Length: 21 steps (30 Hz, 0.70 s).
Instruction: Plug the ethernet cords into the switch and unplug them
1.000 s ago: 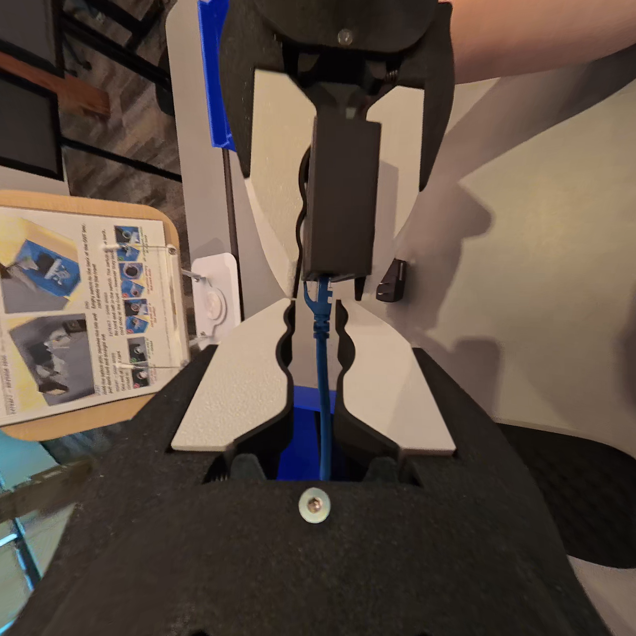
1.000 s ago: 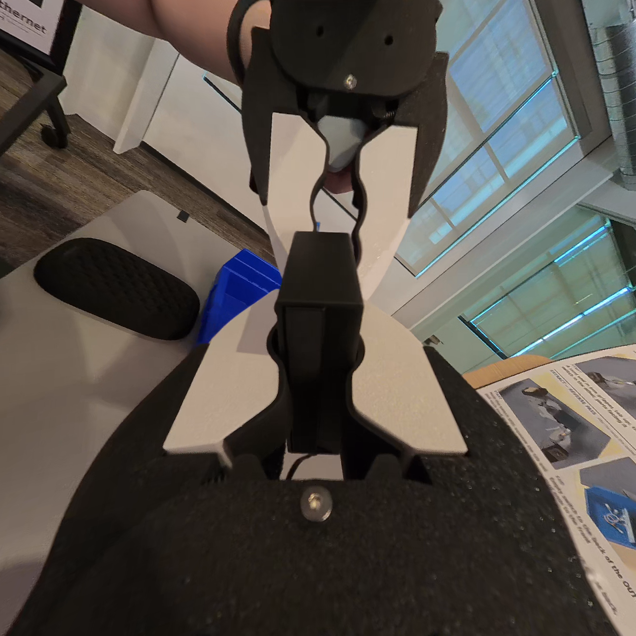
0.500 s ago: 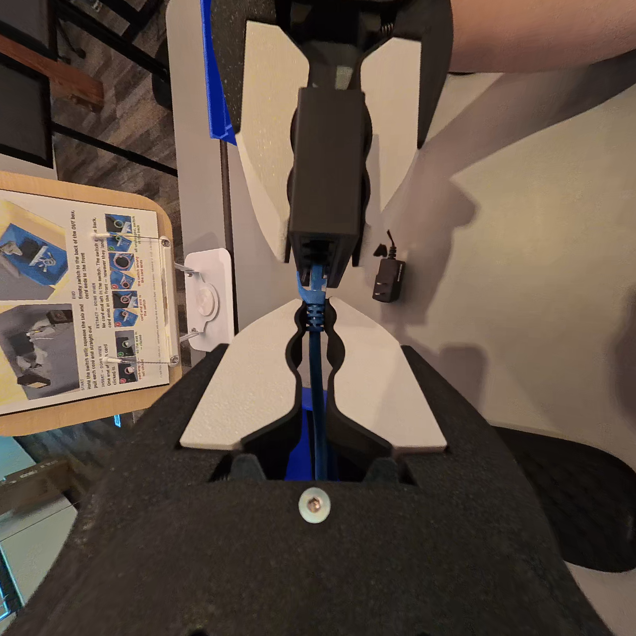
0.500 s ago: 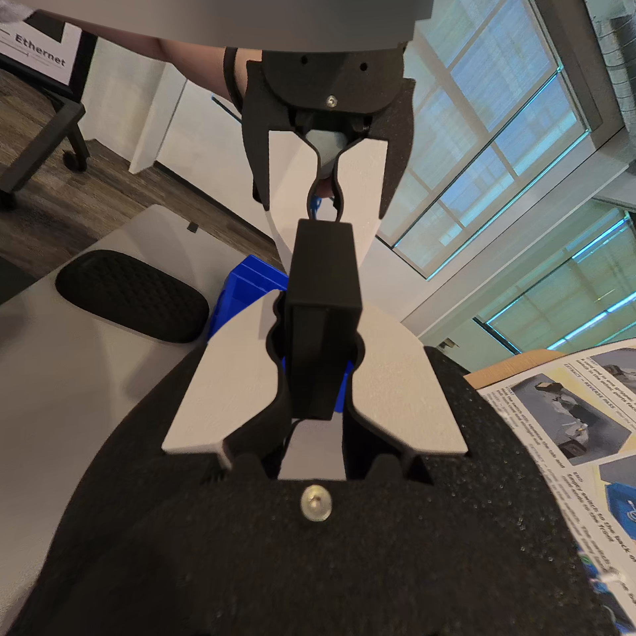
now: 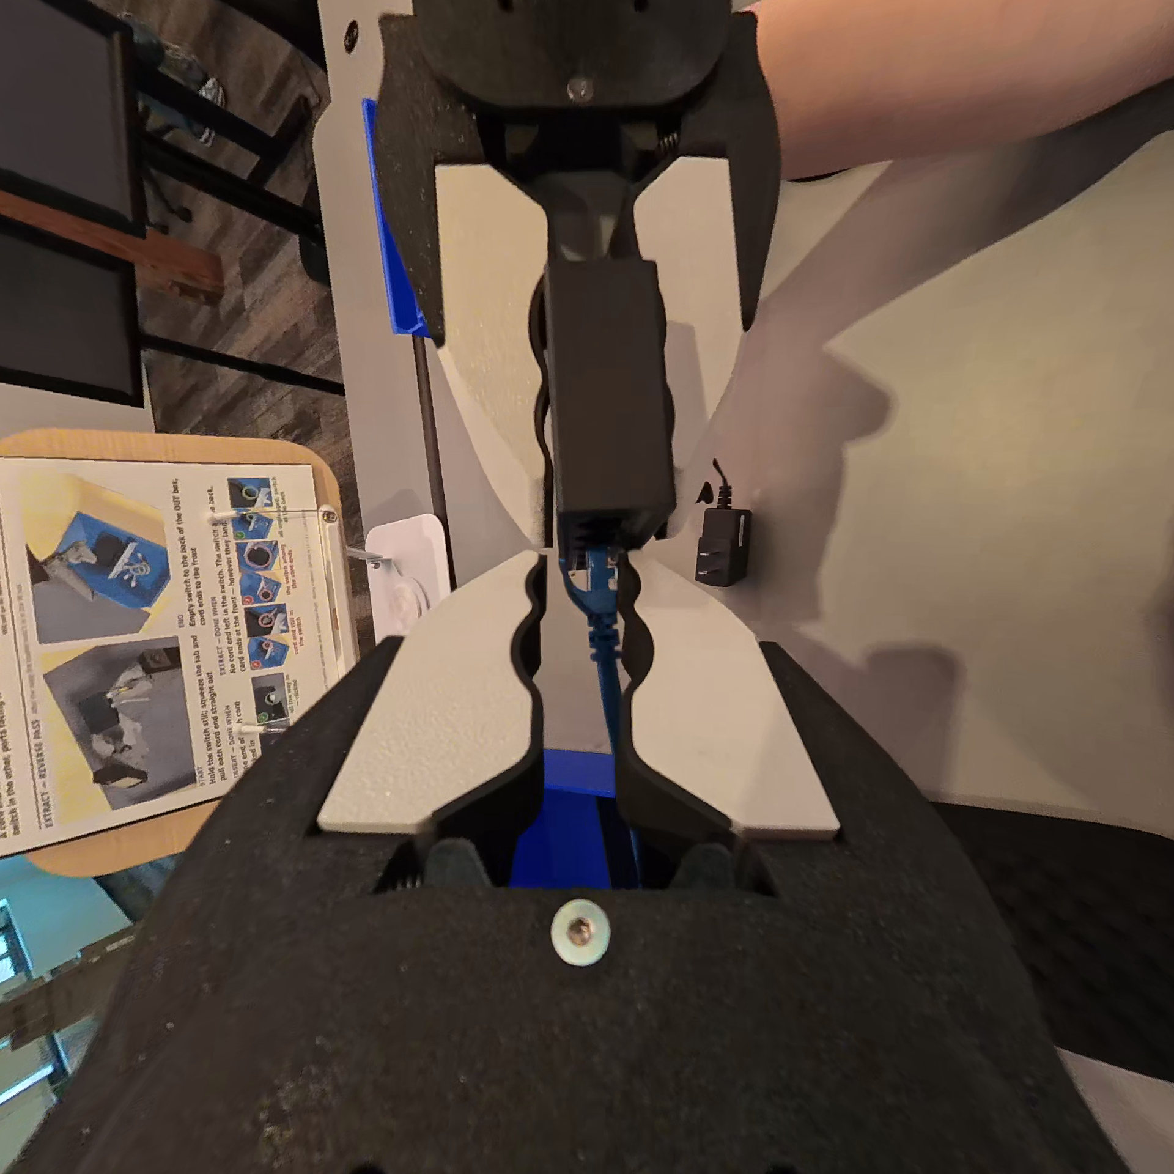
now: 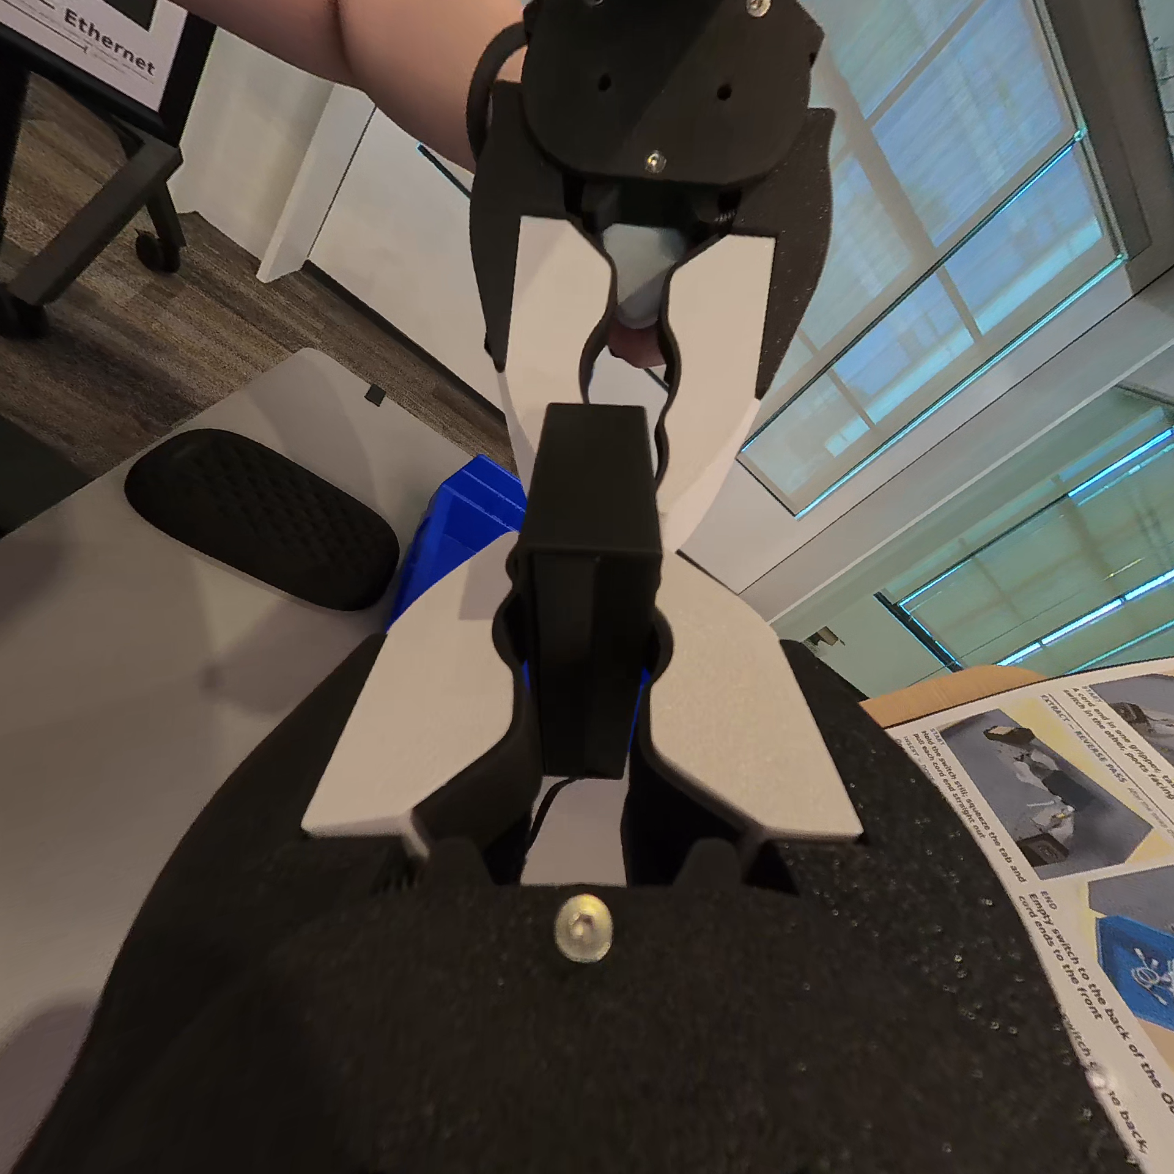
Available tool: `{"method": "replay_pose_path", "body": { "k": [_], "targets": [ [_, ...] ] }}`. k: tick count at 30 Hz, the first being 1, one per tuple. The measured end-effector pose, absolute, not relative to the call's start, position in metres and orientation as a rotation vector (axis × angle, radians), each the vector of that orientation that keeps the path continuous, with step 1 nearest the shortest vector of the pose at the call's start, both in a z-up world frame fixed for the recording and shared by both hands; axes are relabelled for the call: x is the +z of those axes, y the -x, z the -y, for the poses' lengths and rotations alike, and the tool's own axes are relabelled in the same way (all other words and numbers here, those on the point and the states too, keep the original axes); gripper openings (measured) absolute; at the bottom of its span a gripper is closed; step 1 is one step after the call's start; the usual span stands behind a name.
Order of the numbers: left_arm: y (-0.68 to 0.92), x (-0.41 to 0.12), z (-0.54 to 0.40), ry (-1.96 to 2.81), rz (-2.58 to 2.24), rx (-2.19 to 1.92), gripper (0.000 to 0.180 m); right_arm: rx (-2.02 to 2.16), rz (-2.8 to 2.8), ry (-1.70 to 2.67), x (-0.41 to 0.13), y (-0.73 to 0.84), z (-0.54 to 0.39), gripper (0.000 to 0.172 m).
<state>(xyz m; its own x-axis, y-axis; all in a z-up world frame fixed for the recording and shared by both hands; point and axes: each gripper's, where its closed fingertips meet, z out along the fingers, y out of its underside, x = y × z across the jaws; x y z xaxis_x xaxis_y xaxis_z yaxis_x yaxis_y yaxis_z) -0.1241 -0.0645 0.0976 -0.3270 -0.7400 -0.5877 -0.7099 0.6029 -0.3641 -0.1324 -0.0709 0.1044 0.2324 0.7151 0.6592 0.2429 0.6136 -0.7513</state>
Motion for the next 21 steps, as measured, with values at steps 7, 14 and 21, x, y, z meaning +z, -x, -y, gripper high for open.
{"method": "replay_pose_path", "body": {
  "k": [7,14,21],
  "targets": [
    [0.1215,0.0969,0.0647,1.125,-2.096,-0.016,0.015,0.423,1.325,0.907,0.106,0.1296,0.0706,0.03],
    [0.1224,0.0965,0.0611,1.128,-2.084,0.055,0.013,0.446,1.32,0.935,0.1035,0.1291,0.0658,0.031],
    [0.1252,0.0973,0.0577,1.114,-2.082,0.094,0.013,0.481,1.301,0.918,0.1029,0.1345,0.0635,0.035]
  ]
}}
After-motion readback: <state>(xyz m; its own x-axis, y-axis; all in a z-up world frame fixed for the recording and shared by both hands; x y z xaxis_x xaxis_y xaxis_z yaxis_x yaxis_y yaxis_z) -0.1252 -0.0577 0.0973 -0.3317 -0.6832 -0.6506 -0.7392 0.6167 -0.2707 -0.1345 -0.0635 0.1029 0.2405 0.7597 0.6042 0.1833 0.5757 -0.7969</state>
